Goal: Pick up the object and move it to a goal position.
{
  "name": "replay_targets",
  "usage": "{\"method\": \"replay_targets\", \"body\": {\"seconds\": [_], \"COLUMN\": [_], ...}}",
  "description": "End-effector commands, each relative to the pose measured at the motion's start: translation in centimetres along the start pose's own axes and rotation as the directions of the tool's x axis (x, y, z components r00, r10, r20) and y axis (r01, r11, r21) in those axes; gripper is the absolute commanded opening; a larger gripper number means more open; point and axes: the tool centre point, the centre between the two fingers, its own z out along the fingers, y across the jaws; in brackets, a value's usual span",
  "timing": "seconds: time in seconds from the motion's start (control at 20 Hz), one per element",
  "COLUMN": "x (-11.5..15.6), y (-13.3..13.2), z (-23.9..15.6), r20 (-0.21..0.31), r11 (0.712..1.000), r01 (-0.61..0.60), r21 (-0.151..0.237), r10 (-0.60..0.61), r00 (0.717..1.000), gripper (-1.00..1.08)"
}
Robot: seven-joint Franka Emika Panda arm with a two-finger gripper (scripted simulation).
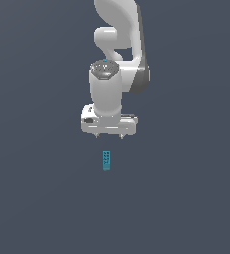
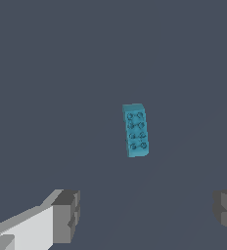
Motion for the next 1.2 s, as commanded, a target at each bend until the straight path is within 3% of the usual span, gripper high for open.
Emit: {"method": "replay_targets", "body": {"seconds": [0.0,0.65,1.15], "x": [0.0,0.5,1.7], "y": [0.0,-1.8,-0.8], "z": [0.0,-1.4,1.6], "r20": [0.000,-0.021,-0.015], "r11": [1.000,0.997,0.996], "r01": [0.000,0.080,0.086], "r21": [0.000,-0.013,-0.010], "r10": [0.000,-0.080,-0.086], "r00": [1.000,0.997,0.996], "gripper": [1.00,1.00,1.00]}}
